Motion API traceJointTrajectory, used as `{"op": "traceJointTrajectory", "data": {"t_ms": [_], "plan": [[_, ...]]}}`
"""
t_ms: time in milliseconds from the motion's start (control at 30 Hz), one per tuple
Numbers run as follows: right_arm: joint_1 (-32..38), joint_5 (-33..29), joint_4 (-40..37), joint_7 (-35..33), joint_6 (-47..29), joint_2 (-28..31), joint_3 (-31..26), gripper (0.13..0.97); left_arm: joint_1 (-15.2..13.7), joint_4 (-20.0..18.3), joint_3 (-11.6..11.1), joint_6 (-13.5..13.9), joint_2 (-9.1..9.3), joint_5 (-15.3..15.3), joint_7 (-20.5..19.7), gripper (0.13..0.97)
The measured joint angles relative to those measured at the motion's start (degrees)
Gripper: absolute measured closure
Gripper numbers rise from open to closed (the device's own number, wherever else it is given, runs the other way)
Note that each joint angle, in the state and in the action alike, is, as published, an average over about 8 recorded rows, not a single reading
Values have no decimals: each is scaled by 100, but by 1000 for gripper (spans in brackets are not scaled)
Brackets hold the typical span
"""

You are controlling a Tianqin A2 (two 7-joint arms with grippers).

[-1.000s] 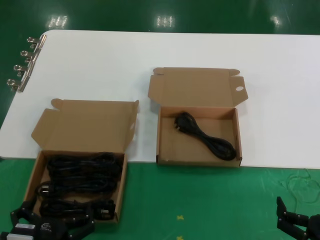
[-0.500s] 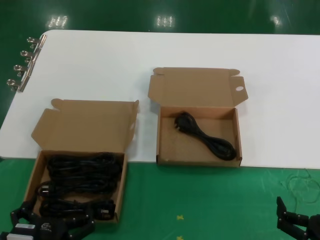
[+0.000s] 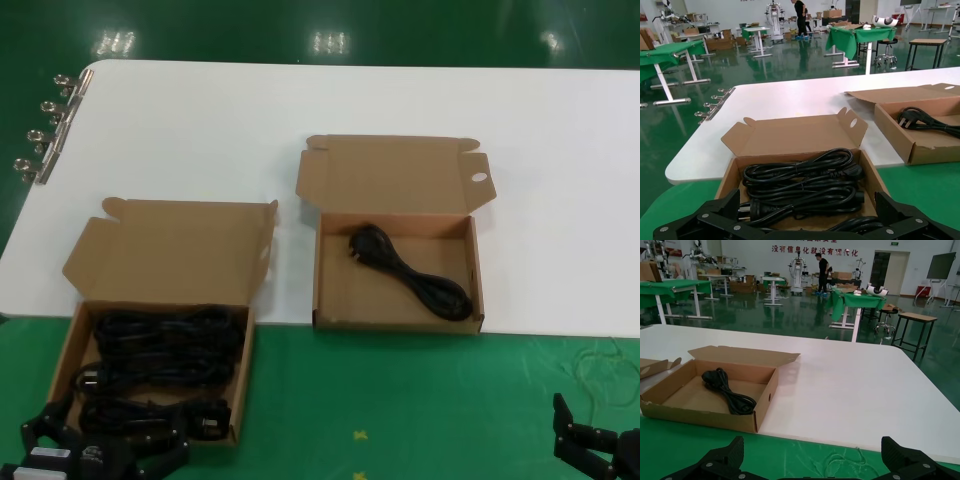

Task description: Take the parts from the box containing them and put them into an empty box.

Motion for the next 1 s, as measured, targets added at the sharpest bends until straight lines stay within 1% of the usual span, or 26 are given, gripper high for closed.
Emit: {"op": "traceJointTrajectory", "data": {"t_ms": [1000], "plan": [[0,0,0,0,0,0,0,129,0,0,0,0,0,0,0,132]]}}
